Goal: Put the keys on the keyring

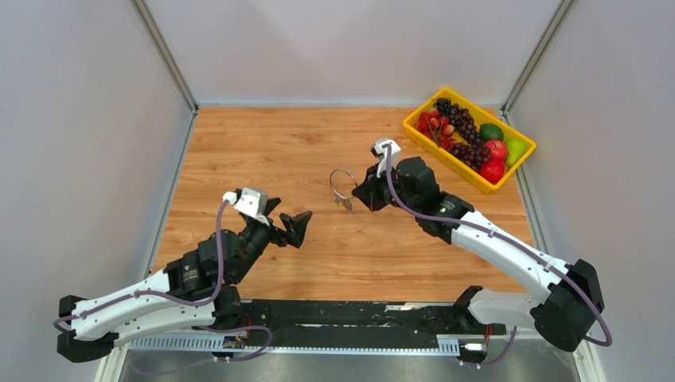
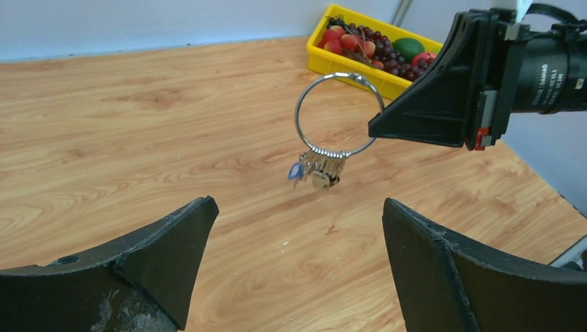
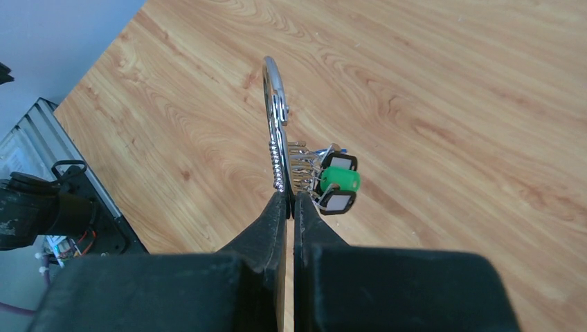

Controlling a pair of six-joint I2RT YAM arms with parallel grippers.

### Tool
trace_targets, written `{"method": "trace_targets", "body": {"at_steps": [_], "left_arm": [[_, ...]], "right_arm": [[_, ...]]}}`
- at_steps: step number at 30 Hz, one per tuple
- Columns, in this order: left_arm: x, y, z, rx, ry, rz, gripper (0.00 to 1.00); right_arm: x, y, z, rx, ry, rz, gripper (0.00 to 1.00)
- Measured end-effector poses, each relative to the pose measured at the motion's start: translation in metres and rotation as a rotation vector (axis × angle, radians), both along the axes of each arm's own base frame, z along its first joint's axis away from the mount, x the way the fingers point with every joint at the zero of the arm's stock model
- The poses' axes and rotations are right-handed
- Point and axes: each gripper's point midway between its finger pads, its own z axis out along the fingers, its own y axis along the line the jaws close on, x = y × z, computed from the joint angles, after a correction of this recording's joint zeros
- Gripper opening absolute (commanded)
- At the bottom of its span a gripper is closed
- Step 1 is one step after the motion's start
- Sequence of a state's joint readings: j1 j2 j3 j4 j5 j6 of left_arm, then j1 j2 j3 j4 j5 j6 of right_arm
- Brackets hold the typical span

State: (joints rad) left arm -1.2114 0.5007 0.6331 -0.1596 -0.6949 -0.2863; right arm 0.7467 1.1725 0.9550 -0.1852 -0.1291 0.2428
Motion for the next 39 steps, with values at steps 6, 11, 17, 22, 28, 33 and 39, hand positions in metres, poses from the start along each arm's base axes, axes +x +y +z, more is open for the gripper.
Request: {"method": "trace_targets", "body": {"at_steps": [6, 11, 17, 22, 28, 33, 39], "left_arm": [[0.004, -0.001, -0.006, 0.027, 0.009, 0.025, 1.0], [0.006, 0.002, -0.007, 0.034, 0.01, 0.047, 1.0], [0.007, 0.001, -0.009, 0.049, 0.007, 0.046, 1.0], [0.008, 0.0, -0.009, 0.064, 0.0, 0.046, 1.0], [0.009, -0.002, -0.01, 0.081, -0.007, 0.045, 1.0], [0.01, -0.005, -0.01, 0.085, -0.011, 0.041, 1.0], [0.01, -0.007, -0.01, 0.091, -0.014, 0.037, 1.0]], "right_arm": [[-0.002, 0.007, -0.05, 0.028, 0.129, -0.03, 0.0], [-0.004, 0.029, -0.081, 0.058, 0.243, 0.018, 0.0], [-0.005, 0.045, -0.11, 0.075, 0.338, 0.033, 0.0], [0.003, 0.044, -0.123, 0.074, 0.356, -0.014, 0.0], [0.022, 0.007, -0.151, 0.053, 0.397, -0.171, 0.0], [0.036, -0.032, -0.175, 0.039, 0.441, -0.309, 0.0], [0.036, -0.052, -0.181, 0.055, 0.451, -0.365, 0.0]]}}
